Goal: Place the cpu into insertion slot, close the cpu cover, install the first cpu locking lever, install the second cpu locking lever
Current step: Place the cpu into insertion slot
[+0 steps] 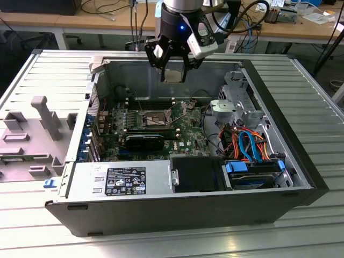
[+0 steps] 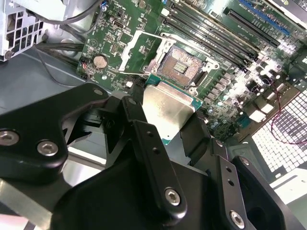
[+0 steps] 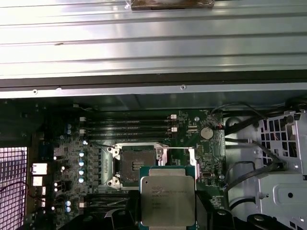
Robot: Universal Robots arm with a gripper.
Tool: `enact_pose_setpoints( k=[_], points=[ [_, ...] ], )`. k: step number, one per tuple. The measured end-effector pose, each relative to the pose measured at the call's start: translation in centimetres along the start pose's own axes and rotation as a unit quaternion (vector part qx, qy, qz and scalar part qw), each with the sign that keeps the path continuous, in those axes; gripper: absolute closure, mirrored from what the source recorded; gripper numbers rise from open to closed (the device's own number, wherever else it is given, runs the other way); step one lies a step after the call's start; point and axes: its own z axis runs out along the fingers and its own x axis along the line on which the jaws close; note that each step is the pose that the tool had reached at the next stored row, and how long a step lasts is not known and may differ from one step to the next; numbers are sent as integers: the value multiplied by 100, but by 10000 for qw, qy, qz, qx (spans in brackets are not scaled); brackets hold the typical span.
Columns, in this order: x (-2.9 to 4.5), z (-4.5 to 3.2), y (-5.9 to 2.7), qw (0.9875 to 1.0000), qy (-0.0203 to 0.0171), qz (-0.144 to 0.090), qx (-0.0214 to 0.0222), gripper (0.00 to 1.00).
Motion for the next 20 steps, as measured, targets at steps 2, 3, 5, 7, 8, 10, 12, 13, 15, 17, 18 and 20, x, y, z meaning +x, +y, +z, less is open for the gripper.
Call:
enact_pose_setpoints(
  k=[2, 3, 5, 7, 8, 10, 12, 13, 15, 17, 18, 20],
  points=[
    [5, 13, -14, 10000, 1, -1, 1, 45],
    [8, 17, -19, 10000, 0, 0, 1, 45],
    [11, 25, -28, 10000, 0, -1, 0, 45],
    [13, 32, -35, 10000, 0, -1, 0, 45],
    [15, 35, -40, 10000, 1, 0, 0, 45],
    [15, 47, -54, 10000, 0, 0, 0, 45],
    [16, 57, -68, 10000, 1, -1, 1, 45],
    [16, 60, -73, 10000, 0, 0, 1, 45],
    [17, 67, -84, 10000, 0, 0, 0, 45],
    [17, 75, -97, 10000, 0, -1, 1, 45],
    [17, 77, -101, 10000, 0, 0, 0, 45],
    [17, 82, -110, 10000, 0, 0, 1, 45]
  ],
)
